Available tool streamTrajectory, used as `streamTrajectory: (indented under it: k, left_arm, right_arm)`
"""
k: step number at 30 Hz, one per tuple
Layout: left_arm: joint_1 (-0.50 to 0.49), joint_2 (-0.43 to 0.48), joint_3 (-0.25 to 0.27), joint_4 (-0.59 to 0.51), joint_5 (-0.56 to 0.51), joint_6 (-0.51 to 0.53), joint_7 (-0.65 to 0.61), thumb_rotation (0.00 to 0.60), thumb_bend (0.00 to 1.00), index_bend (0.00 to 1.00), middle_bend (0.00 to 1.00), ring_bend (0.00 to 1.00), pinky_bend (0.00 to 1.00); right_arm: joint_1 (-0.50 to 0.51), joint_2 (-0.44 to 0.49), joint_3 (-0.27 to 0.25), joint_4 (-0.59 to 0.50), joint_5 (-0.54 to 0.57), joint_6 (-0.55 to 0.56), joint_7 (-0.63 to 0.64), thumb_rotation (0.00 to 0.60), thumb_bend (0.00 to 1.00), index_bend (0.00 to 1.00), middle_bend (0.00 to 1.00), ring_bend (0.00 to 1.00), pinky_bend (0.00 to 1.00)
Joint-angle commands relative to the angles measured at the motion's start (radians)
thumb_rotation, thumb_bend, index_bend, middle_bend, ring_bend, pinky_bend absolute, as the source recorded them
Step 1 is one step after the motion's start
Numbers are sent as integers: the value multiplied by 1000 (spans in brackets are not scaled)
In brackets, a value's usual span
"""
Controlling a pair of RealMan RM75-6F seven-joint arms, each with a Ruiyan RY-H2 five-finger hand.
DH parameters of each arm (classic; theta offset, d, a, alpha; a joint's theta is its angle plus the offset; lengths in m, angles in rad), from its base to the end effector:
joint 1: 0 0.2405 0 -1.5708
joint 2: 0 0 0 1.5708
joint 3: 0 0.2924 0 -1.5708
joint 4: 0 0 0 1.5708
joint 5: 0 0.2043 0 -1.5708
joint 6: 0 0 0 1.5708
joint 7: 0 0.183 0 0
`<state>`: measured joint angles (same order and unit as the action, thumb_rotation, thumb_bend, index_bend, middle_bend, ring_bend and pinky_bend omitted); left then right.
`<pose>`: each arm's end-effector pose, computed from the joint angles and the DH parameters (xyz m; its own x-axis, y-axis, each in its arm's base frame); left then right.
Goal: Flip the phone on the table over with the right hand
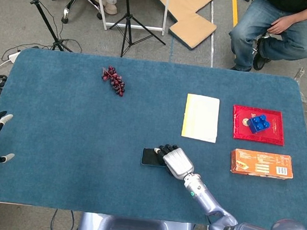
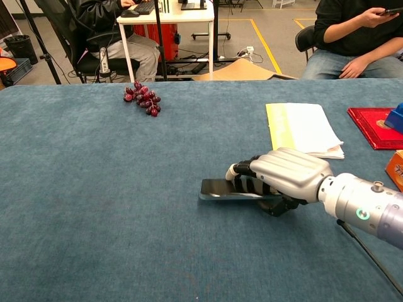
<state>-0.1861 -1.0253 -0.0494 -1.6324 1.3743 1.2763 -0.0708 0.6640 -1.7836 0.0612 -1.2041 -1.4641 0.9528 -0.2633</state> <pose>-0.3545 0.2543 0.1878 0.3744 0.1566 0.9140 0.9224 0.0383 -0.3844 -0.1746 -0.3466 -0.1161 0.5785 -0.2359 0.7808 -0.7260 -0.5853 0.3611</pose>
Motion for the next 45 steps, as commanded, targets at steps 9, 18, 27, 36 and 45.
streamTrajectory:
  k: [9,18,27,36,45]
  left_arm:
    - [-1,2,2,0,4,-3,-3,600,0,0,0,0,0]
    - [-4,2,5,-6,7,-6,3,600,0,0,0,0,0]
    - [-8,3,2,2,-1,-16,-8,600,0,0,0,0,0]
    - [-8,4,3,3,1,-16,-13,600,0,0,0,0,0]
    - [1,14,10,-13,27,8,-22,600,0,0,0,0,0]
  right_arm:
    - [-14,123,-8,-227,70,-78,199,600,598,372,371,275,389]
    - [44,119,102,-228,312,-178,155,600,599,368,381,287,399]
    - [96,60,137,-136,407,-140,14,600,599,352,366,259,333]
    - [87,64,108,-96,236,-6,20,600,598,292,275,153,211]
    - [55,129,86,-147,144,79,39,600,590,202,142,31,100]
